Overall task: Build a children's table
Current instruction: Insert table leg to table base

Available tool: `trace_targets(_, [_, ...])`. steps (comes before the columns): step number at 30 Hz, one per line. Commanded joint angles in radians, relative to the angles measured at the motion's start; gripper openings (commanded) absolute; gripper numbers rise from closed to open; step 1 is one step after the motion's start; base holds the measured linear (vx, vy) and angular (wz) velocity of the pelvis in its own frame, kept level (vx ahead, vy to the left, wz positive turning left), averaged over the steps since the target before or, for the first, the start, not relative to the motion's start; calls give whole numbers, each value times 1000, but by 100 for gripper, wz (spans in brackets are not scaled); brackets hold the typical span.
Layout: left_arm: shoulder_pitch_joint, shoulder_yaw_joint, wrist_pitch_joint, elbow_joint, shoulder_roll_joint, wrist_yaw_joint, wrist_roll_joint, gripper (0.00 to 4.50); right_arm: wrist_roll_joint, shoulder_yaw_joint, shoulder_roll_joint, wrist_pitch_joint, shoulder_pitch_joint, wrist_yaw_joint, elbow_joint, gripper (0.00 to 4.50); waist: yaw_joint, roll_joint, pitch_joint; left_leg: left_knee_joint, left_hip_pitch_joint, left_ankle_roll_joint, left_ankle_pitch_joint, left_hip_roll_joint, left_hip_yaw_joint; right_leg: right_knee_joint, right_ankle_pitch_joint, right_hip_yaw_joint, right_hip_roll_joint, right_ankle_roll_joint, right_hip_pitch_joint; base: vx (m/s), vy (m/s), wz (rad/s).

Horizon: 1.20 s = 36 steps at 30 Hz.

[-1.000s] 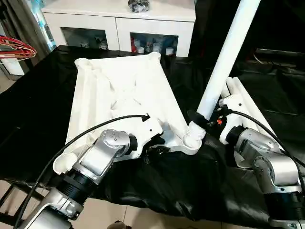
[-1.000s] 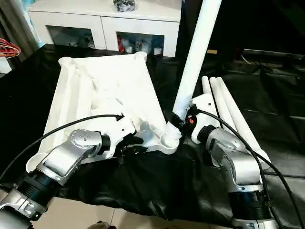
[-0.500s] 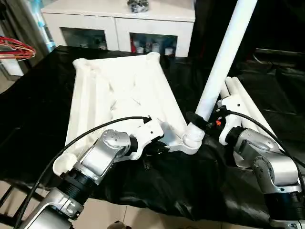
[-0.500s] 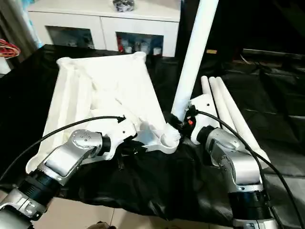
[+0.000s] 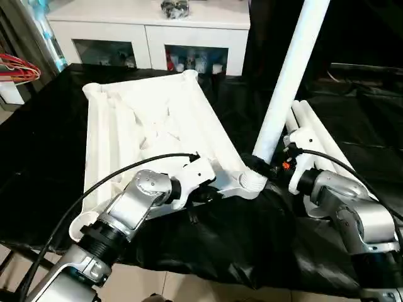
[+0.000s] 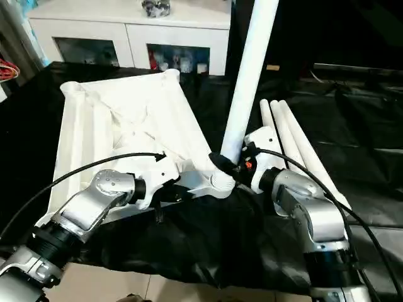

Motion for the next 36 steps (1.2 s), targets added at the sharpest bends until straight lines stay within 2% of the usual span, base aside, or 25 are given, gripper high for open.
trace_targets(1, [0, 29, -55, -5, -3, -30, -37, 0, -21, 14, -4, -8, -14, 6, 32, 187, 5, -9, -65, -70, 10, 18, -220, 45, -16, -93, -351, 49, -70, -167, 44, 0, 0, 0])
trace_targets(2, [-1, 29, -56, -4, -3, -30, -37, 0, -22, 15, -3, -9, -15, 7, 34, 187, 4, -9, -65, -70, 9, 18, -220, 46, -16, -91, -342, 49, -70, -171, 45, 0, 0, 0])
trace_targets(3, [-2, 29, -58, 0, -4, -29, -35, 0, -24, 18, -3, -12, -19, 13, 44, 187, 4, -21, -66, -71, 5, 21, -208, 46, -16, -89, -327, 48, -69, -170, 49, 0, 0, 0])
trace_targets(6, [-9, 34, -69, 20, -12, -29, -33, 0, -39, 32, -2, -30, -37, 27, 91, 187, 3, -16, -65, -70, 6, 24, -201, 46, -16, -86, -322, 48, -71, -179, 48, 0, 0, 0])
trace_targets(11, [-16, 60, -86, 63, -34, -30, -44, 0, -34, 36, 2, -42, -50, 42, 125, 187, 4, -18, -62, -70, 8, 24, -218, 45, -15, -95, -392, 48, -72, -158, 45, 0, 0, 0])
trace_targets(12, [-18, 66, -86, 70, -40, -31, -48, 0, -27, 32, 4, -44, -49, 45, 130, 187, 4, -22, -61, -70, 8, 24, -224, 43, -15, -98, -417, 48, -73, -147, 45, 0, 0, 0])
trace_targets(17, [-23, 83, -86, 95, -53, -20, -54, 0, -11, -2, 11, -80, -20, 51, 170, 187, 4, -22, -62, -71, 9, 28, -229, 46, -16, -99, -422, 47, -74, -144, 42, 0, 0, 0])
trace_targets(21, [-25, 90, -97, 112, -59, -4, -41, 0, 19, -52, 30, -128, 24, 57, 206, 187, 7, -24, -63, -71, 7, 35, -226, 45, -15, -101, -428, 47, -76, -141, 43, 0, 0, 0])
trace_targets(25, [-25, 96, -101, 119, -62, -10, -31, 0, 33, -62, 37, -160, 68, 73, 207, 187, 7, -25, -61, -73, 6, 38, -233, 45, -16, -104, -452, 46, -75, -133, 42, 0, 0, 0])
trace_targets(28, [-26, 92, -107, 126, -61, -13, -20, 0, 30, -60, 38, -184, 94, 76, 205, 187, 7, -24, -61, -73, 6, 41, -236, 45, -17, -106, -468, 45, -75, -125, 41, 0, 0, 0])
trace_targets(30, [-27, 86, -113, 131, -58, -14, -10, 0, 11, -53, 34, -208, 115, 71, 203, 187, 9, -22, -60, -74, 10, 42, -244, 46, -16, -109, -475, 47, -74, -121, 36, 0, 0, 0])
trace_targets(32, [-28, 83, -116, 135, -57, -12, -5, 0, -9, -40, 28, -226, 125, 70, 197, 187, 10, -22, -62, -75, 8, 41, -247, 46, -17, -109, -475, 46, -75, -119, 39, 0, 0, 0])
trace_targets(33, [-30, 81, -120, 141, -58, -9, -1, 0, -39, -11, 14, -237, 138, 65, 175, 187, 10, -19, -62, -77, 7, 39, -253, 47, -18, -108, -480, 45, -74, -117, 38, 0, 0, 0])
trace_targets(36, [-30, 81, -120, 141, -58, -10, -1, 0, -45, -6, 11, -238, 139, 62, 172, 187, 10, -21, -61, -77, 8, 35, -265, 45, -19, -111, -505, 45, -75, -107, 38, 0, 0, 0])
